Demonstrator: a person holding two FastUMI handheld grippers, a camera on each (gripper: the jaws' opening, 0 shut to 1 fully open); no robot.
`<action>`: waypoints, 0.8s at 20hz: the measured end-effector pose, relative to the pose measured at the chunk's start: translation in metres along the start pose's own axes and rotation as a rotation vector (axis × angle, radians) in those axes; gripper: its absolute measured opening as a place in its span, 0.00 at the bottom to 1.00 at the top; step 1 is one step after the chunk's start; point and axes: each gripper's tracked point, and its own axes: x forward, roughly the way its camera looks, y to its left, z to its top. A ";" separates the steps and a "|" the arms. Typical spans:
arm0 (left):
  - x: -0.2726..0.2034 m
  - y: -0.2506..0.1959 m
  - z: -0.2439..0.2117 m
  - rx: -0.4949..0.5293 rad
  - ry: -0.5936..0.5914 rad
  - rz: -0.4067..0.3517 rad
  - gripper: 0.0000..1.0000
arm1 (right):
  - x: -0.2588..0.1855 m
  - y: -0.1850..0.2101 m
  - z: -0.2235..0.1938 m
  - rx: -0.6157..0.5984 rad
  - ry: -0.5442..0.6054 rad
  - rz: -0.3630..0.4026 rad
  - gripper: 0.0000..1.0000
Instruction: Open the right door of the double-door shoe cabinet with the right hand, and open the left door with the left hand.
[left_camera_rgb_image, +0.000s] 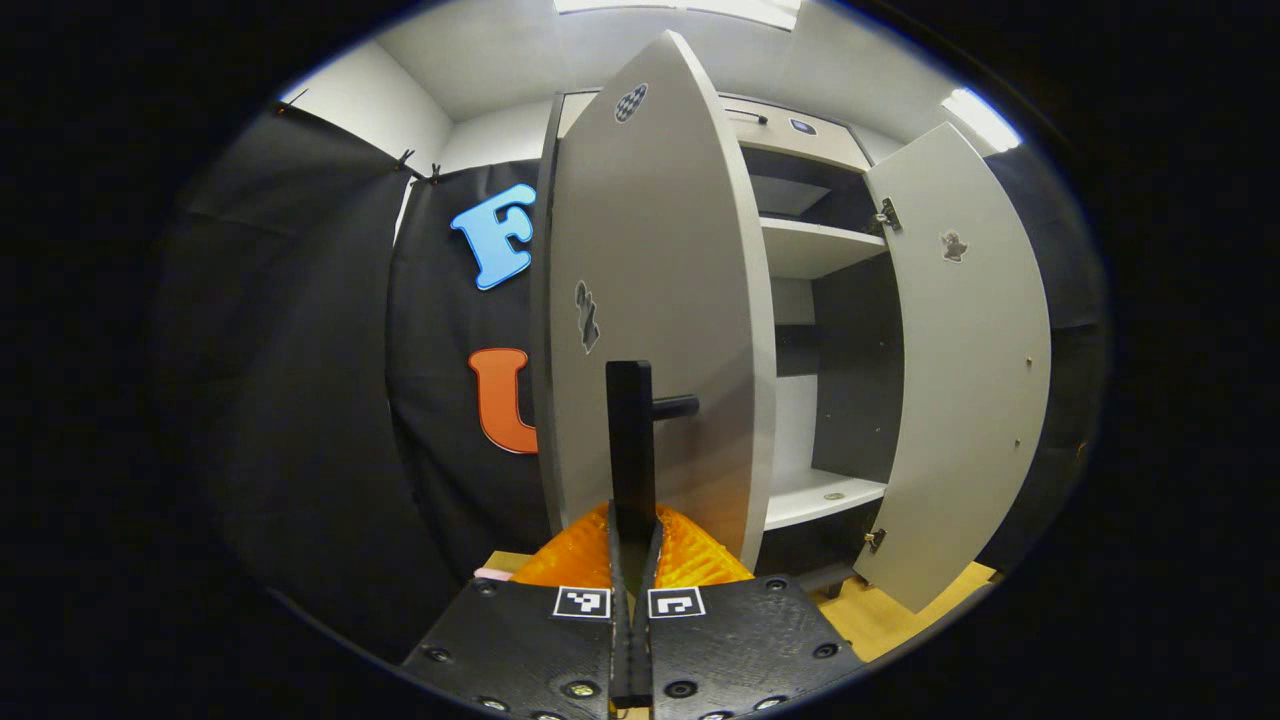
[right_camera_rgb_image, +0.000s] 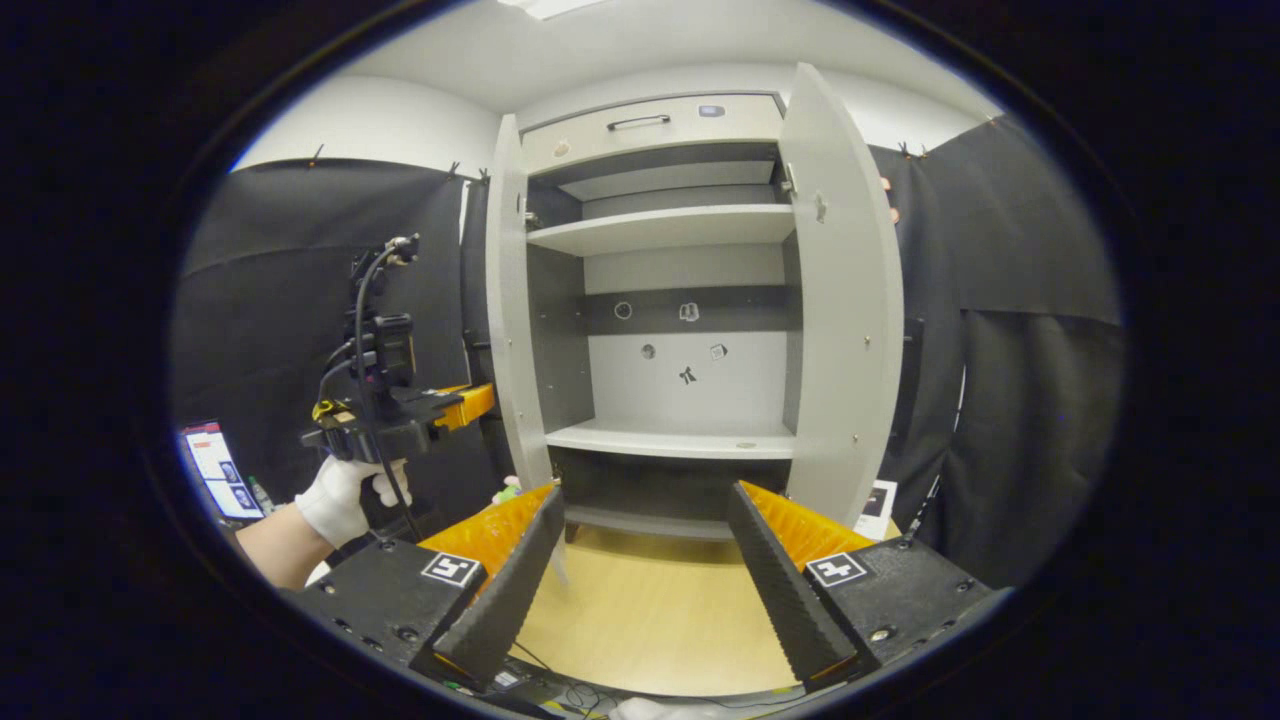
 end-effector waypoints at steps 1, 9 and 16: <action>-0.001 0.004 0.000 -0.005 -0.002 -0.007 0.00 | 0.002 0.003 0.000 -0.002 0.003 0.008 1.00; -0.010 0.040 -0.003 0.009 -0.004 0.009 0.00 | 0.016 0.028 -0.002 -0.016 0.012 0.064 1.00; -0.010 0.079 -0.007 0.068 -0.017 -0.008 0.00 | 0.020 0.031 -0.009 -0.011 0.027 0.057 1.00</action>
